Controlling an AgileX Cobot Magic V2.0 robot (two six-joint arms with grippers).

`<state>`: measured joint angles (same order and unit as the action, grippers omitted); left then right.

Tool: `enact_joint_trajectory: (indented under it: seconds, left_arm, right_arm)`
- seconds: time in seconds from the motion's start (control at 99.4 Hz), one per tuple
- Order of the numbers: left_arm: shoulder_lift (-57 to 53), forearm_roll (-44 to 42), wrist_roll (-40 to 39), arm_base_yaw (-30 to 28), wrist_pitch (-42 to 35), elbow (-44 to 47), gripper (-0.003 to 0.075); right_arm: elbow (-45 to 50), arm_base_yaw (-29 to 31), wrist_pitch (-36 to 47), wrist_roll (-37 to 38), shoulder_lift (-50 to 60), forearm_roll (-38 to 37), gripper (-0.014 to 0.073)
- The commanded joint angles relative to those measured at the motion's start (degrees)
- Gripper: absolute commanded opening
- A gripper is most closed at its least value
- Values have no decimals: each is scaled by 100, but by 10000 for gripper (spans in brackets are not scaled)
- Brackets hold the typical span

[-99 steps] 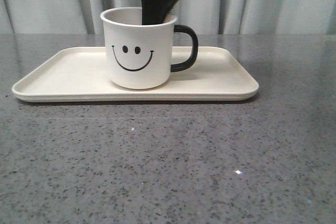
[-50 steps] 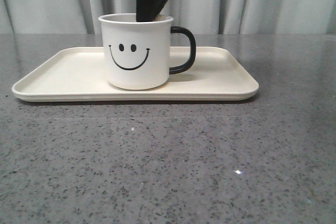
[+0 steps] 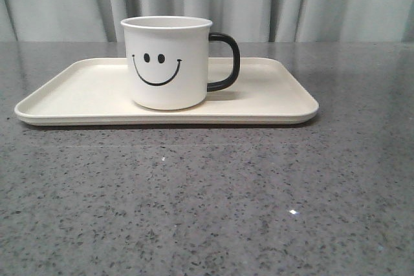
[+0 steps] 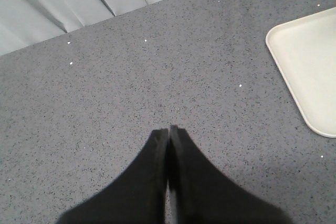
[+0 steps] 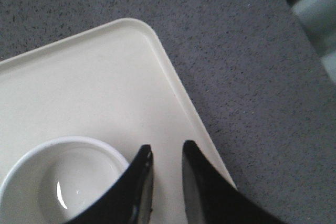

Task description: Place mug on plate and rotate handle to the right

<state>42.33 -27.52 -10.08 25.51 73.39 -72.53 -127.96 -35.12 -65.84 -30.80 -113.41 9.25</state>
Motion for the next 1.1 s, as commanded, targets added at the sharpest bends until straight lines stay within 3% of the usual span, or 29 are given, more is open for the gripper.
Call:
enact_joint_trajectory:
  seconds: [0.0, 0.372, 0.815, 1.087]
  left_arm:
    - [2, -136, -70, 4, -127, -125, -20]
    - [2, -136, -70, 4, -127, -125, -20]
    - [2, -136, -70, 4, -127, -125, -20]
    - [2, -136, -70, 4, -127, -125, -20]
  right_arm:
    - [-279, 43, 372, 88, 518, 87, 169]
    - [-290, 224, 1069, 482, 1570, 76, 169]
    - [-277, 1344, 687, 1026, 2727, 76, 162]
    - [-89, 1915, 1197, 1305, 3413, 71, 160]
